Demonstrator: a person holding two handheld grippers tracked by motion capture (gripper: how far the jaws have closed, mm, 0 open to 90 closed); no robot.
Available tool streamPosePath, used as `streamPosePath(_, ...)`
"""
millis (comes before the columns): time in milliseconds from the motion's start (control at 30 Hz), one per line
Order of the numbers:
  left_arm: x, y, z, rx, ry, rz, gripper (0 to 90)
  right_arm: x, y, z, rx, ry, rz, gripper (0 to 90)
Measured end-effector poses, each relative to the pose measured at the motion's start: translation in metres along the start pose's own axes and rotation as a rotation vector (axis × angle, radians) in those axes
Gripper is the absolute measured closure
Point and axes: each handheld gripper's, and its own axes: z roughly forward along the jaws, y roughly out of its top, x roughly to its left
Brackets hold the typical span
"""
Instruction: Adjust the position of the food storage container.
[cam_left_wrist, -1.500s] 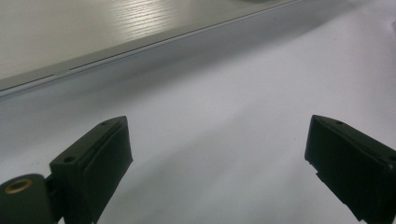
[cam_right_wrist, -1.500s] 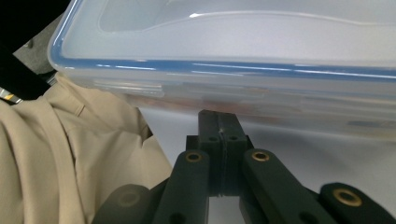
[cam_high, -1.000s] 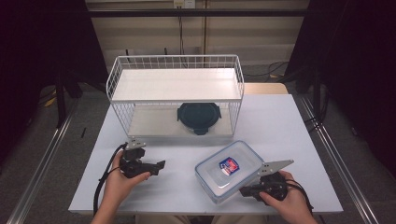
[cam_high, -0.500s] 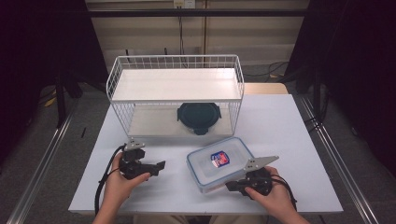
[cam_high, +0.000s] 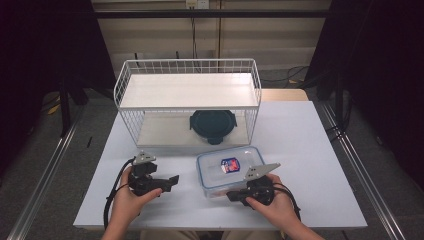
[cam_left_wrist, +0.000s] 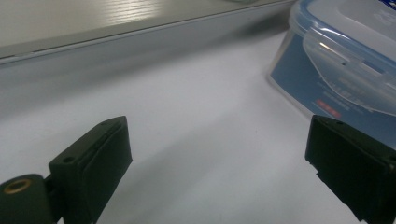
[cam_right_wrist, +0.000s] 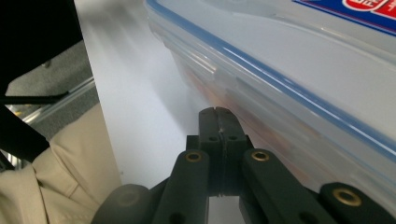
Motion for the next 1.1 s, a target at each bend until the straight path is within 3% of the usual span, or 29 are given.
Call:
streamPosePath(133,-0.003,0.0,0.002,-0.003,-0.017,-0.011,6.9,-0.001,-0.002,-0.003,-0.007,0.027,0.019,88.7)
streamPosePath(233,-0.004,0.0,0.002,0.005,-0.022,-0.004,6.9,-0.002,-0.004,-0.01,0.0,0.009,0.018,85.0)
streamPosePath(400,-0.007,0.002,0.004,-0.014,-0.045,-0.027,6.6,-0.01,-0.015,-0.026,-0.01,-0.018,0.06,79.2)
streamPosePath(600,-0.009,0.006,0.008,-0.017,-0.075,-0.042,6.4,-0.019,-0.028,-0.047,-0.013,-0.072,0.093,71.4)
streamPosePath(833,-0.014,0.011,0.011,-0.01,-0.115,-0.027,6.4,-0.028,-0.042,-0.067,-0.04,-0.152,0.15,57.9)
streamPosePath(1100,-0.023,0.015,0.014,-0.023,-0.155,-0.038,6.0,-0.038,-0.048,-0.084,-0.128,-0.227,0.204,44.0)
